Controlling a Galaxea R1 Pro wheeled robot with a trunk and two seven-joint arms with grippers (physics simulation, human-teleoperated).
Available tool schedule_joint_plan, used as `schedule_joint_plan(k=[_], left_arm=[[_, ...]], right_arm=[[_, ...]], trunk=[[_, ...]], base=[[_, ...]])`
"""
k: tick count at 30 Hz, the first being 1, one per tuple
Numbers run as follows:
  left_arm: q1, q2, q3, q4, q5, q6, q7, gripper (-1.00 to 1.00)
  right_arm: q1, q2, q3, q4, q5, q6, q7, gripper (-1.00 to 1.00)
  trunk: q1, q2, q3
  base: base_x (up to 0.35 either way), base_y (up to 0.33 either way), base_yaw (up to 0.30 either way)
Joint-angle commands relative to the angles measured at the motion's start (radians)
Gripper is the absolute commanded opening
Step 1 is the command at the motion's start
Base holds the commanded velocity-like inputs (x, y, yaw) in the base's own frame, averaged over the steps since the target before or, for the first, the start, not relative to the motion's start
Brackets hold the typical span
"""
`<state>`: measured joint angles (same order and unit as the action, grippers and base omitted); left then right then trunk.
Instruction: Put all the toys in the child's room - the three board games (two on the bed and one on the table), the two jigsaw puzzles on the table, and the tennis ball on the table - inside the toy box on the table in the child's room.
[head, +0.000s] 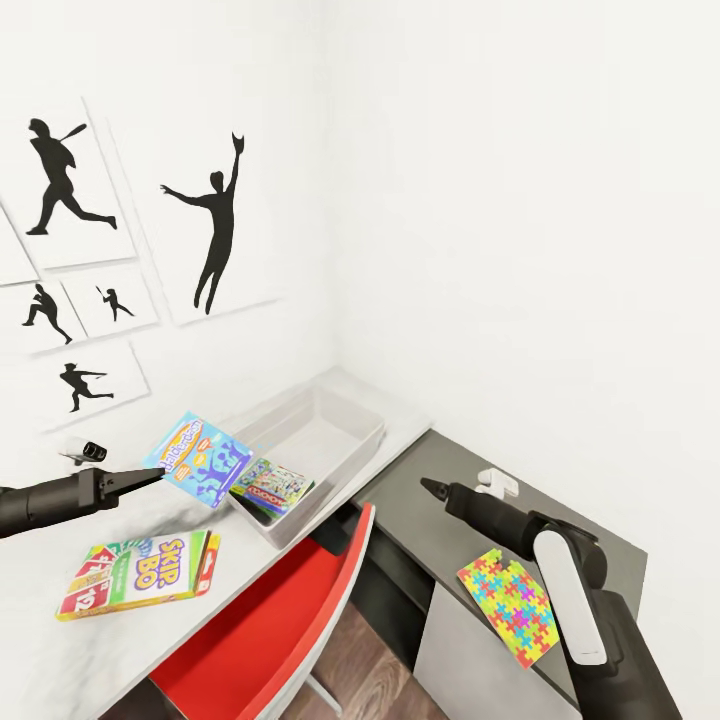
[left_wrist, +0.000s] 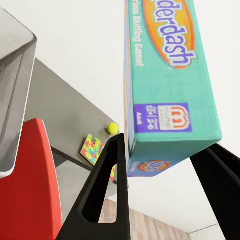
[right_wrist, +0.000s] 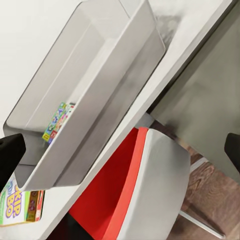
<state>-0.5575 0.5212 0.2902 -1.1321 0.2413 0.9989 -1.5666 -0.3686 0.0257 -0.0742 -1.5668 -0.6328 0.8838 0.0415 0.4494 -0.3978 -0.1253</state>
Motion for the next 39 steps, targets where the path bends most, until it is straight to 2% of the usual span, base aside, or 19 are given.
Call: schedule_joint_plan(k=[1,8,26,33,39], left_arm=[[-0.001,0.0,0.0,0.0,0.0,0.01,-0.004,-1.0],[-0.001,0.0,0.0,0.0,0.0,0.01,-0.004,-1.0],[-0.001,0.0,0.0,0.0,0.0,0.01,-0.004,-1.0],[-0.001,0.0,0.0,0.0,0.0,0.01,-0.004,-1.0],[-0.001,0.0,0.0,0.0,0.0,0.01,-0.004,-1.0]], right_arm=[[-0.001,0.001,-0.003,-0.001,0.002,0.006,0.004,1.0],[-0.001,0.002,-0.001,-0.001,0.002,0.006,0.004,1.0],[-0.001,0.0,-0.001,0.001,0.002,0.006,0.003,1.0],[-0.001,-0.001,-0.001,0.001,0.002,0.006,0.004,1.0],[-0.001,-0.002,-0.001,0.001,0.002,0.006,0.004,1.0]], trunk=[[0.001,-0.002,-0.002],[0.001,-0.002,-0.002],[0.001,-0.002,-0.002],[0.001,-0.002,-0.002],[0.001,-0.002,-0.002]], base=[[0.0,0.0,0.0],[0.009,-0.006,0.075],[0.166,-0.084,0.278],[0.053,-0.036,0.28],[0.063,-0.001,0.076]])
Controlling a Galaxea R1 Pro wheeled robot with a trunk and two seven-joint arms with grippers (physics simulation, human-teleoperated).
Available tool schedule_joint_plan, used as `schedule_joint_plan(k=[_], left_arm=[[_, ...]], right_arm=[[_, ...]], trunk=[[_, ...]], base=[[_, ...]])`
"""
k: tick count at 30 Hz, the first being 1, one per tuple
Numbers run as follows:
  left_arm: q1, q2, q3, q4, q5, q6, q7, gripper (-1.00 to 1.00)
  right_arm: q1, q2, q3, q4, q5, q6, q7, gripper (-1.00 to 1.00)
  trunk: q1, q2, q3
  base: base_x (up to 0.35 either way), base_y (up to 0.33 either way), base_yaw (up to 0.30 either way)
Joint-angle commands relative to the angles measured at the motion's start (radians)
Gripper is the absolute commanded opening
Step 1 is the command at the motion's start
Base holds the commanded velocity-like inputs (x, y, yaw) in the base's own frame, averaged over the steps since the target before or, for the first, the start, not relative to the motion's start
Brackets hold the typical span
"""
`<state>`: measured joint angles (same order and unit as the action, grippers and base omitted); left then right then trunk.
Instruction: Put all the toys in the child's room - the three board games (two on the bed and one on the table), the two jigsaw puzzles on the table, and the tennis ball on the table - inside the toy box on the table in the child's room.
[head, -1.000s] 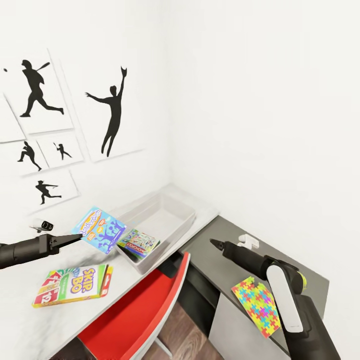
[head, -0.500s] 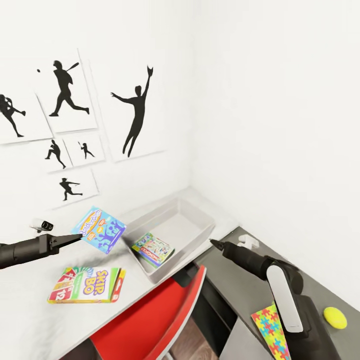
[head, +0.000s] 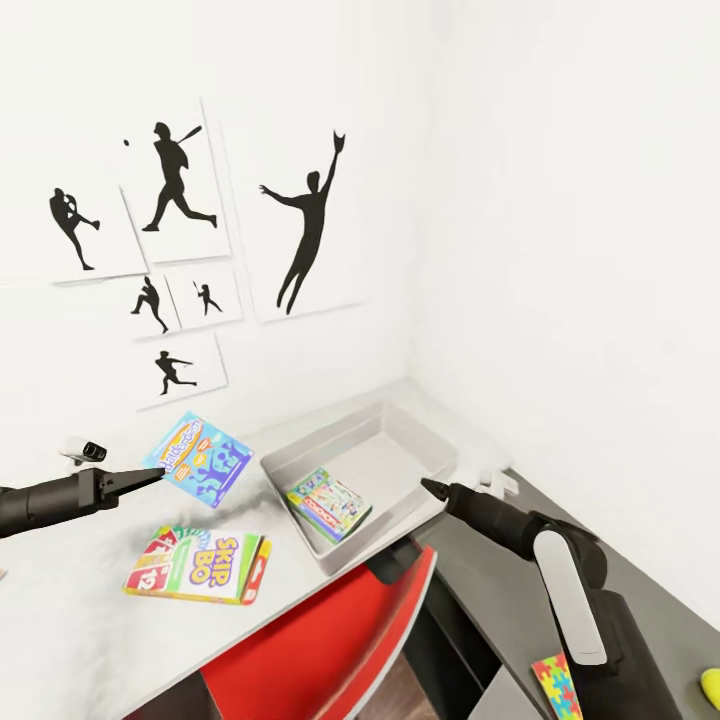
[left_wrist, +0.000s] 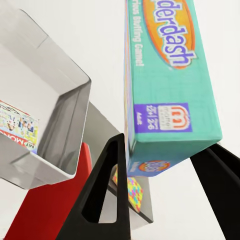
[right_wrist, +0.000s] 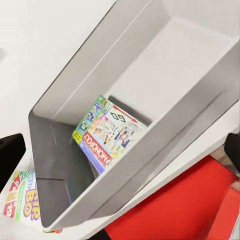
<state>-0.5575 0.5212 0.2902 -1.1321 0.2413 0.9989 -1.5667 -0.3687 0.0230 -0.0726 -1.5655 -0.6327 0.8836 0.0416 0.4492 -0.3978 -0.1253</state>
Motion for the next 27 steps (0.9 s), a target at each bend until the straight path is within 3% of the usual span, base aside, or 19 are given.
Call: schedule_joint_plan(k=[1,27], left_arm=[[-0.001,0.0,0.0,0.0,0.0,0.01,-0.004,-1.0],[-0.001,0.0,0.0,0.0,0.0,0.01,-0.004,-1.0]], right_arm=[[-0.001,0.001,-0.003,-0.001,0.002,0.006,0.004,1.0],[-0.001,-0.002,-0.003,-0.001,0.002,0.006,0.007,1.0]], trunk=[[0.001,-0.002,-0.002],[0.001,-0.002,-0.002]], base=[[0.081,0.03,0.015],[0.148,-0.008,0.078]])
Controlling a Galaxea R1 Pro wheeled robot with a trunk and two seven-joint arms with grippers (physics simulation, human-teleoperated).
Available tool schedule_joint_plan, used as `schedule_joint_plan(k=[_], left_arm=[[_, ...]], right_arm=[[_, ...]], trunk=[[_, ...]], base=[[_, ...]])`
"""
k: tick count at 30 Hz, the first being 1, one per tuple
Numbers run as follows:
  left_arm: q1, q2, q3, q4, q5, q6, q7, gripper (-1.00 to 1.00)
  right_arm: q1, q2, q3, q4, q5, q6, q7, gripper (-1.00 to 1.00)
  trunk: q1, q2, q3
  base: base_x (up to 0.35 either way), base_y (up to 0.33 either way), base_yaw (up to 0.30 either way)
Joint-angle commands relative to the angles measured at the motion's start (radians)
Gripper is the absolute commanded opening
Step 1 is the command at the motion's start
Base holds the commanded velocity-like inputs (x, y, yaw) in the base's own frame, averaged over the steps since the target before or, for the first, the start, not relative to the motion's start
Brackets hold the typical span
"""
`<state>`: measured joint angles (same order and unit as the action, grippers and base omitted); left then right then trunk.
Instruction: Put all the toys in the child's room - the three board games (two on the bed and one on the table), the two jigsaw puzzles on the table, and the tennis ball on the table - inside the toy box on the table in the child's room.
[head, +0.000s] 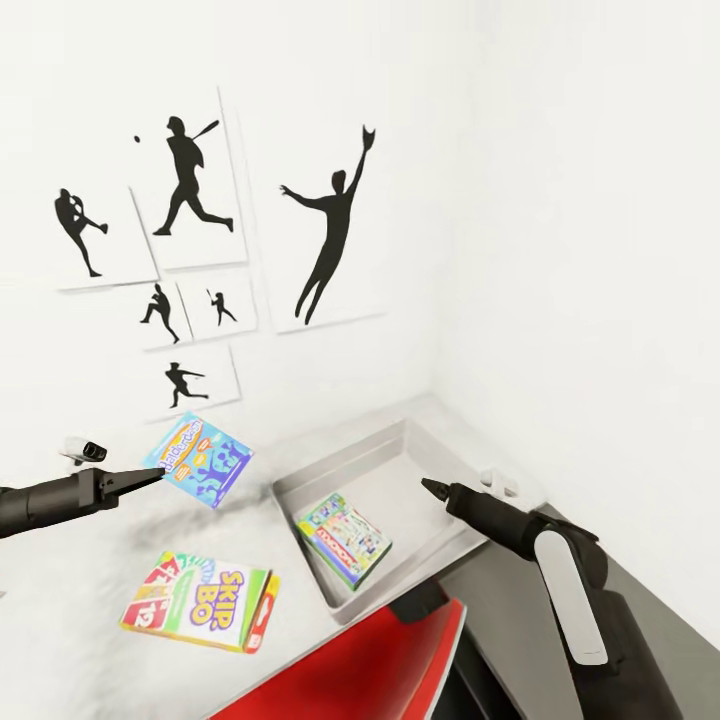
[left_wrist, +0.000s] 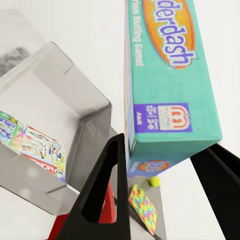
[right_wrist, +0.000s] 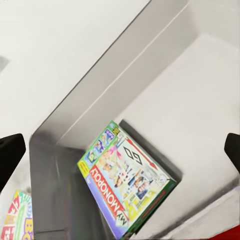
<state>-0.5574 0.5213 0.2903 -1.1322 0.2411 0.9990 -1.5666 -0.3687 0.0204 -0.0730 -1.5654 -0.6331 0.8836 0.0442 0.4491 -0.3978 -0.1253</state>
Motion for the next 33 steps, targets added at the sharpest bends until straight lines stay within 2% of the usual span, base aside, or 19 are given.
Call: schedule_joint_plan(k=[1,20,33], left_arm=[[-0.001,0.0,0.0,0.0,0.0,0.01,-0.004,-1.0],[-0.001,0.0,0.0,0.0,0.0,0.01,-0.004,-1.0],[-0.001,0.0,0.0,0.0,0.0,0.01,-0.004,-1.0]], right_arm=[[-0.001,0.001,-0.003,-0.001,0.003,0.006,0.005,1.0],[-0.001,0.0,-0.003,-0.001,0.003,0.006,0.009,1.0],[-0.001,-0.002,-0.004,-0.001,0.003,0.006,0.01,1.0]], trunk=[[0.001,-0.002,-0.002],[0.001,-0.002,-0.002],[0.001,-0.002,-0.002]], base=[[0.145,0.0,0.09],[0.048,-0.019,0.09],[0.002,-0.001,0.013]])
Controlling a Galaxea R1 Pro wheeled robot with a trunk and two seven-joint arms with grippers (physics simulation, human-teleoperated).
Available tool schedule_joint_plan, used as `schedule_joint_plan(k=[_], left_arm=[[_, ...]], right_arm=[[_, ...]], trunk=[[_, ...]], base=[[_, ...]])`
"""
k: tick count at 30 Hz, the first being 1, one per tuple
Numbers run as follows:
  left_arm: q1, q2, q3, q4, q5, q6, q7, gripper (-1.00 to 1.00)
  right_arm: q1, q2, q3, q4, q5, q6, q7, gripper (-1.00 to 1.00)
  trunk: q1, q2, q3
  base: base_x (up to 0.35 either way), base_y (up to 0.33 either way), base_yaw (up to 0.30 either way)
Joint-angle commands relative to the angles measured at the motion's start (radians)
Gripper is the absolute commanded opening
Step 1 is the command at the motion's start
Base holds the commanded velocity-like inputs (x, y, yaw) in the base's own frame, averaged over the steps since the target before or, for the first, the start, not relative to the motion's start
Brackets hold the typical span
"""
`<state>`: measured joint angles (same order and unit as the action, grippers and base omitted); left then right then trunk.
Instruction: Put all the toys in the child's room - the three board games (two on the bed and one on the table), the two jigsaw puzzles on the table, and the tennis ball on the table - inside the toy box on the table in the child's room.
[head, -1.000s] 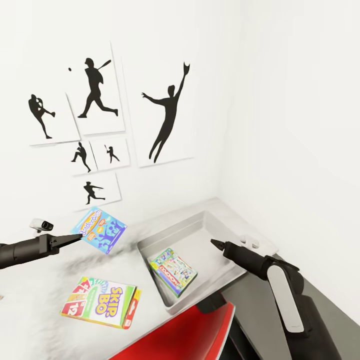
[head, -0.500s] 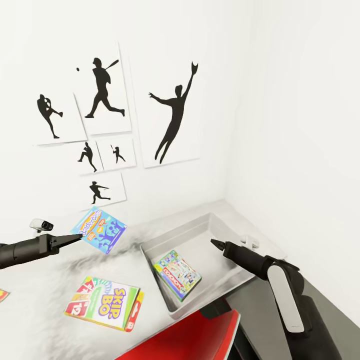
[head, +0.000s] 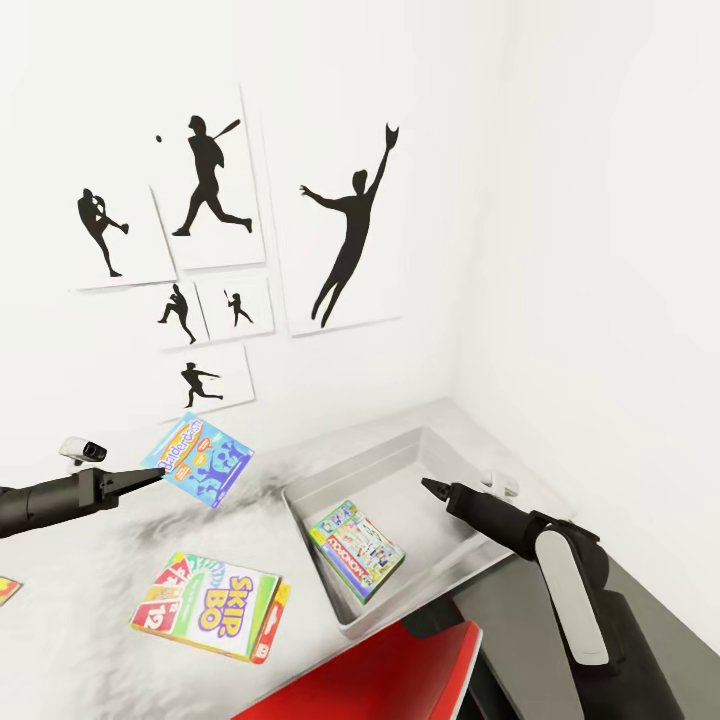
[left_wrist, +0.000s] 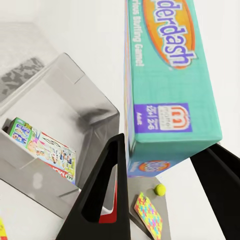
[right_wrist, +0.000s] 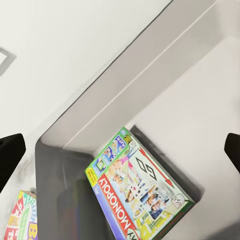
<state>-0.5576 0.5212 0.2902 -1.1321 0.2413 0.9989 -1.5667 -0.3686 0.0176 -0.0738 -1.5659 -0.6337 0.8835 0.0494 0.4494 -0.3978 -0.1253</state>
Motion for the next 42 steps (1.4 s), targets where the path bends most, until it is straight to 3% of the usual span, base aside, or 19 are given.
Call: schedule_joint_plan(k=[1,25,35,40,42], left_arm=[[-0.001,0.0,0.0,0.0,0.0,0.01,-0.004,-1.0],[-0.001,-0.001,-0.001,0.0,0.0,0.01,-0.004,-1.0],[-0.001,-0.015,-0.017,-0.021,0.0,0.01,-0.004,-1.0],[-0.004,-0.078,-0.063,-0.029,0.0,0.012,-0.004,-1.0],[-0.007,-0.101,-0.08,-0.069,0.0,0.021,-0.004,-1.0]], right_arm=[[-0.001,0.001,-0.003,-0.001,0.003,0.006,0.005,1.0],[-0.001,0.0,-0.01,-0.003,0.002,0.006,0.006,1.0],[0.0,-0.002,-0.015,-0.005,0.0,0.009,0.022,1.0],[0.0,-0.002,-0.017,-0.006,0.001,0.009,0.066,1.0],[0.0,-0.003,-0.018,-0.007,0.002,0.009,0.072,1.0]], trunk=[[0.001,-0.002,-0.002],[0.001,-0.002,-0.002],[0.001,-0.002,-0.002],[0.001,-0.002,-0.002],[0.001,-0.002,-0.002]], base=[[0.0,0.0,0.0],[0.0,0.0,0.0],[0.0,0.0,0.0],[0.0,0.0,0.0],[0.0,0.0,0.0]])
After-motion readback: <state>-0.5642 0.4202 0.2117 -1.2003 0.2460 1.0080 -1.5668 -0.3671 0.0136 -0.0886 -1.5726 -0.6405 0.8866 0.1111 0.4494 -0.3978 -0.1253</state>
